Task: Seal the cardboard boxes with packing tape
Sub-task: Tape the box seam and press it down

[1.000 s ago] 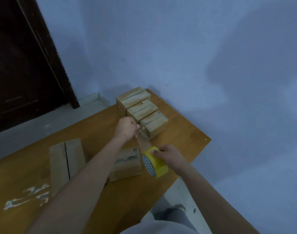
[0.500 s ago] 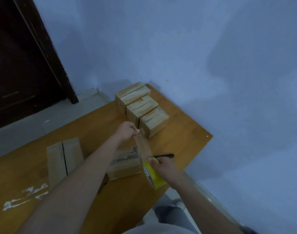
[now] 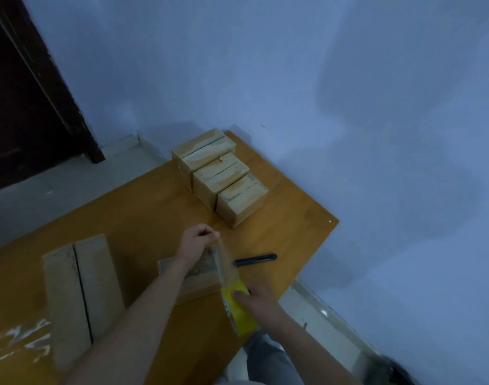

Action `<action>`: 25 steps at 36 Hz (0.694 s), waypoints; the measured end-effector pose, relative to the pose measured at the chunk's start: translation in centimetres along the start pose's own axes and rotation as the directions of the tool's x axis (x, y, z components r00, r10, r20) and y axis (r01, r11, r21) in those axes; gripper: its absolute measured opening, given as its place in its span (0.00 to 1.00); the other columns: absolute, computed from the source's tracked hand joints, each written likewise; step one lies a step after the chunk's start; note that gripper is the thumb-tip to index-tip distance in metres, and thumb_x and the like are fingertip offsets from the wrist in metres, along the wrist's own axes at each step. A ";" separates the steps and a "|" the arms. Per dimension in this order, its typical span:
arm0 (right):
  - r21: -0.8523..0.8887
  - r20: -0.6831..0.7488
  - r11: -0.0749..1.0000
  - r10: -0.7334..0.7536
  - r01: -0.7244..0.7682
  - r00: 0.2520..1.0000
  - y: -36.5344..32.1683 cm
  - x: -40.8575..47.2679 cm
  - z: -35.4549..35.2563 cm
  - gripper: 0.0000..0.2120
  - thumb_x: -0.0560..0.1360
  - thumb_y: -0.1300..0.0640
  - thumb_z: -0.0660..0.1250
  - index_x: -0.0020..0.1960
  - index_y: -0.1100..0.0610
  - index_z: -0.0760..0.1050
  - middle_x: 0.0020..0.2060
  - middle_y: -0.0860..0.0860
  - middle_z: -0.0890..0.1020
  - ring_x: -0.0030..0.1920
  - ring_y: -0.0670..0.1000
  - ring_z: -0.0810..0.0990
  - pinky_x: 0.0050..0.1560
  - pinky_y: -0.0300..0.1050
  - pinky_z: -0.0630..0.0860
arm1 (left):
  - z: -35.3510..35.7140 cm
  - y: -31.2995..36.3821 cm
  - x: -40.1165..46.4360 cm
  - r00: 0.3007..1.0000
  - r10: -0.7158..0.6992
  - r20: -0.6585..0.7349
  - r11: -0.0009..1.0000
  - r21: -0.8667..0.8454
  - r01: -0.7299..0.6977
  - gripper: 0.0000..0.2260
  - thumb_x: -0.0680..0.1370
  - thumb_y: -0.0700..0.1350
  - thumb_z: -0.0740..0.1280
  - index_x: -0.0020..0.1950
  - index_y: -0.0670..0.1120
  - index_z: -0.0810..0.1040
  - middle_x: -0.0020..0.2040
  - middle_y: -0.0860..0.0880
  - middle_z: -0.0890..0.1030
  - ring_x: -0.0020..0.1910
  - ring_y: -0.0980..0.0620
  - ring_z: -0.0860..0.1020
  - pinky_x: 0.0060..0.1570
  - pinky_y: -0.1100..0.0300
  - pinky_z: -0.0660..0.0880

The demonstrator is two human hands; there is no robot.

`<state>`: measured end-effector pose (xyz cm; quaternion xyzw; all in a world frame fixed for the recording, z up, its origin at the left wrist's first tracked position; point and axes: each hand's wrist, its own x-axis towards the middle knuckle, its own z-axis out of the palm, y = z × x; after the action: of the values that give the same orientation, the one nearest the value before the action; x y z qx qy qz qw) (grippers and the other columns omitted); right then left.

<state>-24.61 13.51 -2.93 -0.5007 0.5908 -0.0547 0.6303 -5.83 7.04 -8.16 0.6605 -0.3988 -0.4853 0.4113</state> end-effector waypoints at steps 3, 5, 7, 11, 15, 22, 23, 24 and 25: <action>0.016 0.038 1.000 0.022 -0.023 0.999 0.0 0.0 0.3 0.11 0.80 0.57 0.59 0.57 0.61 0.74 0.36 0.48 0.78 0.26 0.37 0.78 0.27 0.29 0.71 | -0.2 -0.3 -0.2 1.000 0.001 -0.012 1.000 -0.002 -0.001 0.09 0.75 0.38 0.69 0.35 0.42 0.78 0.35 0.48 0.77 0.38 0.52 0.74 0.41 0.60 0.70; 0.043 0.063 0.998 0.040 -0.042 0.997 -0.2 -0.1 0.6 0.08 0.80 0.56 0.59 0.54 0.58 0.73 0.36 0.47 0.78 0.25 0.36 0.78 0.27 0.28 0.71 | -0.4 -0.2 -0.1 1.000 -0.007 -0.011 1.000 -0.004 0.007 0.10 0.75 0.38 0.69 0.34 0.43 0.77 0.33 0.50 0.76 0.36 0.54 0.73 0.39 0.61 0.69; 0.084 0.071 0.995 0.055 -0.061 0.996 -0.3 0.0 0.9 0.08 0.80 0.55 0.59 0.55 0.58 0.74 0.36 0.48 0.78 0.25 0.36 0.78 0.26 0.29 0.71 | -0.5 -0.4 0.1 1.000 -0.017 -0.011 1.000 -0.013 0.017 0.10 0.75 0.38 0.69 0.34 0.43 0.77 0.33 0.50 0.76 0.36 0.54 0.73 0.40 0.60 0.68; 0.069 0.039 0.996 0.059 -0.061 0.998 -0.7 0.3 1.6 0.11 0.80 0.54 0.60 0.55 0.59 0.75 0.35 0.50 0.81 0.29 0.41 0.80 0.30 0.33 0.74 | -0.5 -0.6 0.5 0.999 -0.034 -0.004 0.999 0.027 0.034 0.07 0.75 0.39 0.69 0.37 0.43 0.78 0.36 0.48 0.76 0.39 0.52 0.73 0.41 0.59 0.68; 0.072 0.011 0.996 0.051 -0.052 0.999 -0.5 0.7 1.6 0.10 0.80 0.54 0.60 0.52 0.60 0.76 0.35 0.53 0.82 0.34 0.50 0.82 0.40 0.45 0.80 | -0.2 -0.8 0.7 0.999 -0.030 -0.036 0.997 0.073 0.032 0.09 0.75 0.41 0.70 0.35 0.45 0.77 0.35 0.49 0.76 0.37 0.53 0.73 0.40 0.59 0.68; 0.074 0.010 0.996 0.047 -0.047 0.999 -0.4 1.0 1.5 0.08 0.80 0.55 0.60 0.51 0.57 0.76 0.34 0.51 0.81 0.32 0.46 0.81 0.35 0.38 0.77 | -0.1 -0.9 0.9 0.998 -0.021 -0.054 0.987 0.155 0.029 0.09 0.75 0.45 0.71 0.36 0.45 0.79 0.34 0.50 0.77 0.36 0.54 0.74 0.36 0.61 0.68; 0.082 0.011 0.995 0.048 -0.049 0.999 -0.5 1.0 1.6 0.08 0.80 0.55 0.60 0.51 0.57 0.75 0.34 0.51 0.81 0.32 0.47 0.81 0.35 0.39 0.78 | -0.1 -0.9 0.9 0.998 -0.025 -0.056 0.987 0.156 0.033 0.08 0.75 0.45 0.71 0.37 0.44 0.79 0.35 0.49 0.77 0.36 0.53 0.74 0.36 0.61 0.69; 0.077 0.007 0.996 0.044 -0.045 0.999 -0.4 1.1 1.6 0.08 0.80 0.55 0.60 0.50 0.57 0.75 0.34 0.51 0.81 0.32 0.47 0.81 0.35 0.39 0.78 | -0.1 -0.9 1.0 0.998 -0.029 -0.061 0.988 0.153 0.038 0.08 0.75 0.45 0.71 0.38 0.43 0.79 0.35 0.49 0.77 0.37 0.53 0.75 0.36 0.61 0.69; 0.071 0.006 0.997 0.038 -0.038 0.999 -0.5 1.2 1.6 0.08 0.80 0.55 0.60 0.50 0.57 0.75 0.34 0.51 0.81 0.32 0.47 0.81 0.34 0.39 0.77 | -0.1 -0.9 1.0 0.997 -0.035 -0.066 0.988 0.149 0.045 0.08 0.75 0.45 0.71 0.38 0.43 0.79 0.35 0.49 0.77 0.37 0.52 0.75 0.37 0.60 0.69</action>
<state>-22.74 13.37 -3.76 -0.4667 0.5966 -0.0625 0.6499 -5.38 6.45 -9.26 0.7125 -0.4076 -0.4409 0.3631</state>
